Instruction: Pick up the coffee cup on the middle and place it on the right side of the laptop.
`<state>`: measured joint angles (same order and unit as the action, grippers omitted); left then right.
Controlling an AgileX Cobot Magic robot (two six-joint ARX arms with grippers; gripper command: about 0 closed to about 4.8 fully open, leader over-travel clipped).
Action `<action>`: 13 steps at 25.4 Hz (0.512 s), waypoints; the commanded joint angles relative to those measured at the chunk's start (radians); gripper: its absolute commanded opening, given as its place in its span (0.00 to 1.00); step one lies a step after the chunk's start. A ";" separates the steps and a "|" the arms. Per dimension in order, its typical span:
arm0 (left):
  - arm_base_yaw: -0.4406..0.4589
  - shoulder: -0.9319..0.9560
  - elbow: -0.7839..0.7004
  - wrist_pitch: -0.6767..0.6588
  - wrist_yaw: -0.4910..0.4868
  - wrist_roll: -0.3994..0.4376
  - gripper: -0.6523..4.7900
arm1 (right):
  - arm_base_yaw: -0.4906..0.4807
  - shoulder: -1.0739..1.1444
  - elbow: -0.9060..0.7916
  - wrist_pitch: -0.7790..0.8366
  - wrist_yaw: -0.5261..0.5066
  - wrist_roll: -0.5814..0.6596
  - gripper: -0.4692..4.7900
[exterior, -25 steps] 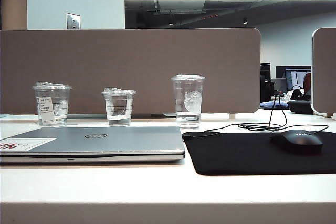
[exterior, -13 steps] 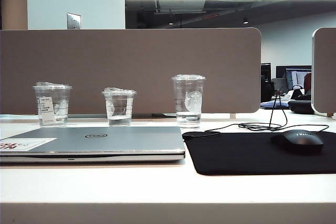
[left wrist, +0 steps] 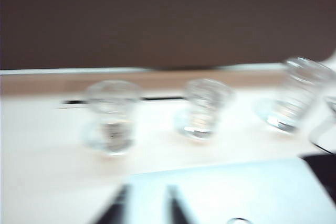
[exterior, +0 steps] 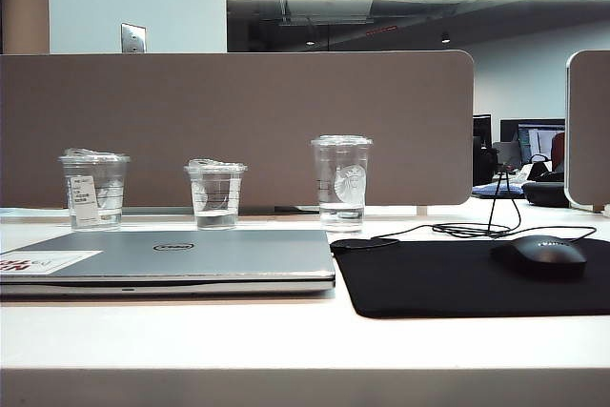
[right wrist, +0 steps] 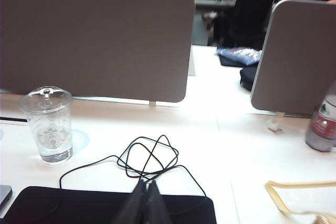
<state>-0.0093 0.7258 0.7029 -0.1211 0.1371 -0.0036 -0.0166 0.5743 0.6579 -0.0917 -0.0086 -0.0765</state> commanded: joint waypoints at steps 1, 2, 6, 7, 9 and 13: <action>-0.014 0.130 0.074 0.053 0.116 0.003 0.69 | 0.002 0.113 0.084 0.018 -0.089 -0.006 0.08; -0.028 0.161 0.087 0.068 0.117 0.003 0.73 | 0.003 0.147 0.106 0.019 -0.112 -0.006 0.08; -0.109 0.361 0.158 0.140 0.111 0.010 1.00 | 0.025 0.345 0.236 0.014 -0.154 -0.006 0.08; -0.121 0.389 0.164 0.153 0.111 0.013 1.00 | 0.030 0.372 0.256 0.014 -0.155 -0.006 0.08; -0.147 0.453 0.168 0.209 0.110 0.014 1.00 | 0.037 0.433 0.299 0.014 -0.159 -0.006 0.08; -0.162 0.669 0.169 0.432 0.106 0.011 1.00 | 0.064 0.541 0.372 0.032 -0.196 -0.006 0.08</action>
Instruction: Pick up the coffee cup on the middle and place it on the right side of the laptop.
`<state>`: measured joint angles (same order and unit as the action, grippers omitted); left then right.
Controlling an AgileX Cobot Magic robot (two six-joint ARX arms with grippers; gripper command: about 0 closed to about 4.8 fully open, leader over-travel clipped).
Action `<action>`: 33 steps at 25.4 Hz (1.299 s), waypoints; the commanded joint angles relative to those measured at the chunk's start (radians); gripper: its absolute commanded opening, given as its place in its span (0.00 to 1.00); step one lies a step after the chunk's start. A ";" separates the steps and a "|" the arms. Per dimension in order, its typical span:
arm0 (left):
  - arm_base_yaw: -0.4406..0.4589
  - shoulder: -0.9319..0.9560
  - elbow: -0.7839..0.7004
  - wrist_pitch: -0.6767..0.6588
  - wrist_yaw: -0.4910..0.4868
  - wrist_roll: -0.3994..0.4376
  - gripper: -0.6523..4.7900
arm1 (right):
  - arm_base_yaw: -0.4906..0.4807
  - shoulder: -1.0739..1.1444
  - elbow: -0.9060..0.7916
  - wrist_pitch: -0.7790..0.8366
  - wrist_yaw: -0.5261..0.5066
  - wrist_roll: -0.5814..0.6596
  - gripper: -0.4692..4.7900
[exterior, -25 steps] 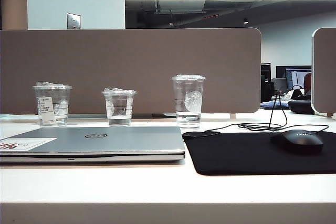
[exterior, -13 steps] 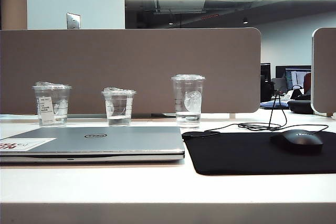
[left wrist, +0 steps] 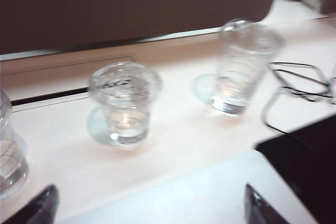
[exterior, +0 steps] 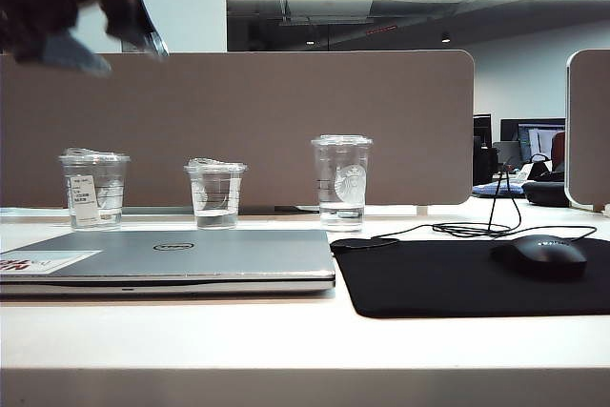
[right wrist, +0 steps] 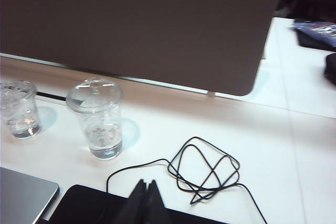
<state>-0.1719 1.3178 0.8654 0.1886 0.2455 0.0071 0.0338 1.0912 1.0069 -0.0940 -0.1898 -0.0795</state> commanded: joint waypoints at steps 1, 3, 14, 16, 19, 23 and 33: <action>0.000 0.111 0.008 0.150 -0.003 0.000 1.00 | 0.014 0.033 0.025 0.043 -0.015 -0.003 0.08; -0.005 0.183 0.022 0.177 -0.014 -0.002 1.00 | 0.015 0.051 0.025 0.070 -0.016 -0.003 0.08; -0.042 0.519 0.230 0.269 -0.048 -0.008 1.00 | 0.015 0.144 0.033 0.165 -0.016 -0.003 0.08; -0.059 0.586 0.311 0.264 -0.078 -0.008 1.00 | 0.018 0.169 0.033 0.211 -0.015 0.001 0.08; -0.061 0.638 0.378 0.238 -0.088 -0.008 1.00 | 0.028 0.191 0.034 0.223 -0.014 0.000 0.08; -0.061 0.730 0.489 0.168 -0.147 -0.007 1.00 | 0.028 0.221 0.039 0.221 -0.015 0.000 0.08; -0.061 0.828 0.579 0.164 -0.156 -0.008 1.00 | 0.028 0.246 0.039 0.229 -0.012 -0.001 0.08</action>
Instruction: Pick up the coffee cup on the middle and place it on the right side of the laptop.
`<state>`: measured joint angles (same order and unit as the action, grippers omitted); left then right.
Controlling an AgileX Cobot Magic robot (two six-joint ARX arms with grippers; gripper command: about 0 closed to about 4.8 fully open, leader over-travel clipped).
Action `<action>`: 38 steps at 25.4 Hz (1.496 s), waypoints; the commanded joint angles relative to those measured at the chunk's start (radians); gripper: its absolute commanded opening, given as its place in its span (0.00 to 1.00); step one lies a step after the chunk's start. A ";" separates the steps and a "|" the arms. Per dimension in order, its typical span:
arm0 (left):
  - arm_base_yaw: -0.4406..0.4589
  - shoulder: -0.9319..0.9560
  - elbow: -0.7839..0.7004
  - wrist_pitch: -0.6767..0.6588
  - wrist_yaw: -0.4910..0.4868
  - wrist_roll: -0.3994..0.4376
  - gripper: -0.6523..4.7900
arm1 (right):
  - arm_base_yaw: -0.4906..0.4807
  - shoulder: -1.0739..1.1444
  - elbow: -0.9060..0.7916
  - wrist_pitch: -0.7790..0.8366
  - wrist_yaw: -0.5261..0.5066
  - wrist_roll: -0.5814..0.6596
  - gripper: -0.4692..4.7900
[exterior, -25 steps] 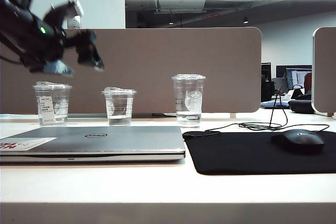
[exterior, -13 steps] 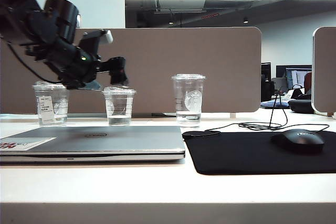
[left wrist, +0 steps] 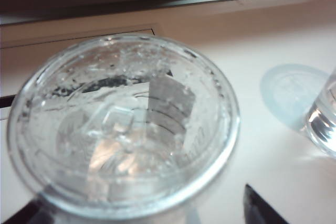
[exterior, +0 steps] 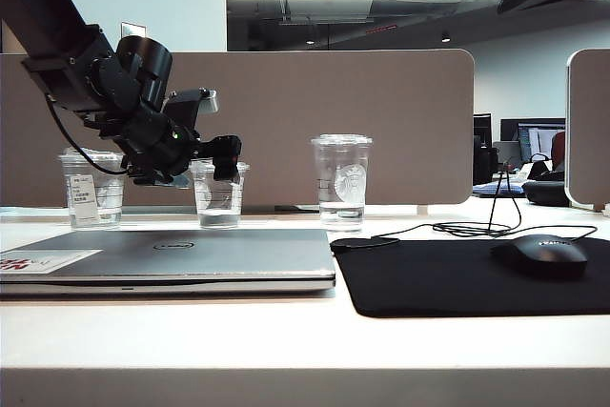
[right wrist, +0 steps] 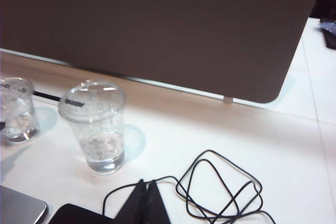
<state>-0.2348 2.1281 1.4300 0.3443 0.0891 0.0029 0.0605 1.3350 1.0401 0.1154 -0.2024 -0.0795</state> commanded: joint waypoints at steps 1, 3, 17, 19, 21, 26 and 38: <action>0.002 0.032 0.023 0.008 0.000 -0.003 1.00 | 0.001 0.008 0.006 0.017 0.000 -0.001 0.08; 0.002 0.051 0.036 0.008 0.001 -0.004 1.00 | 0.001 0.013 0.006 0.015 0.000 -0.001 0.08; 0.002 0.158 0.101 0.114 -0.038 -0.004 1.00 | 0.001 0.071 0.006 -0.028 -0.001 -0.004 0.08; 0.002 0.164 0.105 0.117 -0.050 -0.003 1.00 | 0.001 0.074 0.006 -0.029 0.001 -0.007 0.08; 0.002 0.168 0.112 0.127 -0.052 -0.004 1.00 | 0.000 0.078 0.006 -0.029 0.001 -0.011 0.08; 0.002 0.169 0.114 0.190 -0.051 -0.003 1.00 | 0.001 0.091 0.006 -0.030 0.001 -0.011 0.08; 0.002 0.192 0.138 0.189 -0.040 -0.003 0.93 | 0.000 0.101 0.006 -0.029 0.001 -0.012 0.08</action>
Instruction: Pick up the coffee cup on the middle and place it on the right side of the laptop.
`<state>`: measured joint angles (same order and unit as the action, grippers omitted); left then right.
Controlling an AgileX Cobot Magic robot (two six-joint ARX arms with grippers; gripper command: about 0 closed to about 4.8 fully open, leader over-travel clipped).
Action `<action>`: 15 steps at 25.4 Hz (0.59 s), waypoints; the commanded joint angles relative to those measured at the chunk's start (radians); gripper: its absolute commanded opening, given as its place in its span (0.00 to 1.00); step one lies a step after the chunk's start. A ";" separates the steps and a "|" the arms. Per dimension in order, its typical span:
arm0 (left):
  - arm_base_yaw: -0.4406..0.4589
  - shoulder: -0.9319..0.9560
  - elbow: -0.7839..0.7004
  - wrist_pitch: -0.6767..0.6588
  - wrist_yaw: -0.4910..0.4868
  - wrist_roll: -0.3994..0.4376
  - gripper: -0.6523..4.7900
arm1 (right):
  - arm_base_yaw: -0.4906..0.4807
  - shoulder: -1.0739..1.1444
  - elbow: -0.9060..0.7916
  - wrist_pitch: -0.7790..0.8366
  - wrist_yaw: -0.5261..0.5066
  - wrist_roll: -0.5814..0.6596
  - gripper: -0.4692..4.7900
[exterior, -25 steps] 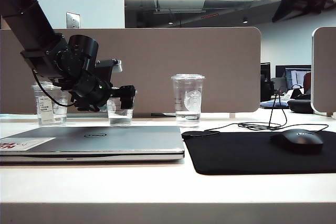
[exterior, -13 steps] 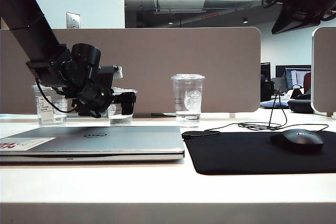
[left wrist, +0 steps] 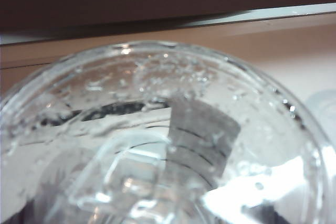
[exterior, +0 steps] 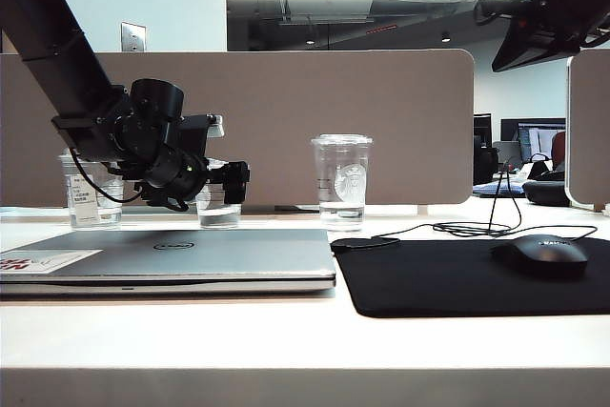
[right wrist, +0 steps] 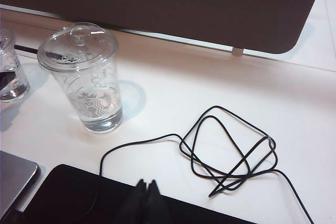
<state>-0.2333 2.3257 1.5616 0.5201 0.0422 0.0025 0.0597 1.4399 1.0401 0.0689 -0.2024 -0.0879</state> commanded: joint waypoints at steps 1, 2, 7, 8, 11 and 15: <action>0.000 -0.005 0.006 0.013 0.007 -0.003 0.89 | 0.001 -0.004 0.006 0.018 0.001 -0.003 0.08; 0.000 -0.005 0.006 0.013 0.007 -0.003 0.86 | 0.001 -0.004 0.006 0.018 0.001 -0.003 0.08; 0.000 -0.006 0.006 0.013 0.038 -0.003 0.78 | 0.001 -0.004 0.006 0.018 0.001 -0.003 0.08; 0.000 -0.007 0.006 0.013 0.042 -0.003 0.75 | 0.001 -0.004 0.006 0.018 0.001 -0.003 0.08; 0.000 -0.008 0.006 0.013 0.050 -0.003 0.72 | 0.001 -0.004 0.006 0.018 0.001 -0.003 0.08; 0.000 -0.024 0.006 0.003 0.052 -0.003 0.72 | 0.001 -0.004 0.006 0.017 0.001 -0.005 0.08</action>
<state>-0.2333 2.3222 1.5616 0.5137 0.0864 0.0025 0.0601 1.4395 1.0401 0.0689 -0.2020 -0.0879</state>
